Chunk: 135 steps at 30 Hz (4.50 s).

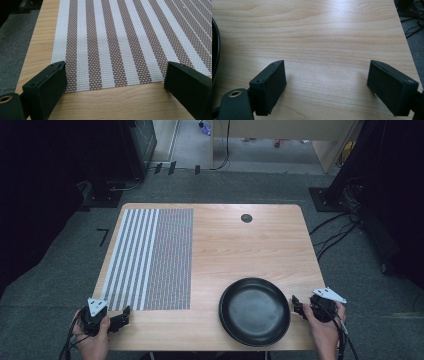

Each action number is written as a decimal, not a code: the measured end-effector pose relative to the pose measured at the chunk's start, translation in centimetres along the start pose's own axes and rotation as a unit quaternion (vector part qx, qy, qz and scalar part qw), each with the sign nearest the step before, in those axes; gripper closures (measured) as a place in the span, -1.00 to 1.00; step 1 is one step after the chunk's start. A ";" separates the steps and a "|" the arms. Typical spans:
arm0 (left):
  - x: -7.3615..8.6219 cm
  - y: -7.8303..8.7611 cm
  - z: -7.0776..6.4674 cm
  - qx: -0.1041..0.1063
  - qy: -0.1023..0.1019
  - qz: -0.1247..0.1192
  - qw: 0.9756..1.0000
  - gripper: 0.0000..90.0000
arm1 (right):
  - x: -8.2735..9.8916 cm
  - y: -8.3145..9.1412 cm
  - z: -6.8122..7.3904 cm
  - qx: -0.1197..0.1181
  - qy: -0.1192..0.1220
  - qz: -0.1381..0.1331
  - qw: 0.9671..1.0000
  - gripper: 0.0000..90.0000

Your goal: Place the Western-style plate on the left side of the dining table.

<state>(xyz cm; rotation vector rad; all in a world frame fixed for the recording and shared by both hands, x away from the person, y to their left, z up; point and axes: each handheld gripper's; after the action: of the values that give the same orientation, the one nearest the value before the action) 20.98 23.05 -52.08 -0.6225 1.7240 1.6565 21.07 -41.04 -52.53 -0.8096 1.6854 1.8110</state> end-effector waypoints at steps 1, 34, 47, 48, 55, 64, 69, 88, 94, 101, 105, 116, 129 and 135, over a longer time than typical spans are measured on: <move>0.0 0.0 0.0 0.000 0.000 0.000 1.000 -0.90 | 0.0 0.0 0.0 0.000 0.000 0.000 1.000 -0.67; -1.9 1.3 -1.3 0.036 0.014 -0.032 0.999 -0.90 | 0.0 -0.1 0.0 -0.002 0.003 0.001 1.000 -0.70; -5.0 1.4 -4.5 0.060 -0.004 -0.052 0.997 -0.90 | 0.0 -0.1 0.0 -0.002 0.003 0.001 1.000 -0.70; -5.6 1.4 -5.2 0.065 -0.001 -0.057 0.996 -0.90 | 0.0 -0.1 0.0 -0.003 0.003 0.001 1.000 -0.70; -7.9 1.6 -8.1 0.101 -0.007 -0.080 0.992 -0.90 | 0.0 -0.1 0.0 -0.005 0.004 0.002 1.000 -0.70; -8.0 0.8 -11.6 0.149 -0.028 -0.075 0.986 -0.90 | 0.0 -0.1 0.0 -0.006 0.004 0.002 1.000 -0.70; -7.6 0.6 -13.2 0.172 -0.040 -0.065 0.982 -0.90 | 0.0 -0.1 0.0 -0.006 0.004 0.002 1.000 -0.70; -6.8 -0.1 -17.9 0.221 -0.062 -0.040 0.972 -0.90 | -0.1 -0.1 0.1 -0.003 0.002 0.002 1.000 -0.71; -6.2 0.0 -19.5 0.242 -0.079 -0.035 0.966 -0.92 | -0.1 -0.1 0.4 0.009 -0.016 -0.001 1.000 -0.71; -5.7 -0.2 -20.7 0.250 -0.084 -0.026 0.964 -0.95 | 0.0 0.1 -0.1 -0.002 -0.035 -0.010 0.999 -0.66; -5.6 -0.2 -20.9 0.254 -0.088 -0.025 0.963 -0.95 | -0.3 0.6 0.1 0.003 -0.033 -0.017 0.999 -0.69; -5.2 -0.1 -22.2 0.249 -0.103 -0.021 0.963 -0.95 | -0.9 3.3 0.8 -0.048 -0.069 -0.061 0.995 -0.61; -4.9 -0.1 -23.3 0.260 -0.098 -0.021 0.960 -0.94 | -1.1 4.5 4.7 -0.101 -0.026 -0.060 0.993 0.02; -4.6 0.0 -23.6 0.248 -0.092 -0.025 0.964 -0.65 | -0.6 4.7 5.0 -0.118 -0.048 -0.065 0.990 0.31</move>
<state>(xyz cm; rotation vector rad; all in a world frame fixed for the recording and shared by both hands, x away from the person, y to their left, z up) 20.96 -0.84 -49.11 -0.2614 1.8662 1.1362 17.68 -36.38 -48.66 -0.8938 1.3440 1.9468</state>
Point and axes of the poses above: each handheld gripper's, and its own axes: y roughly backward along the jaws, x roughly out of its underside, z roughly to its left, and after that the axes turned 1 degree about -x, right-handed
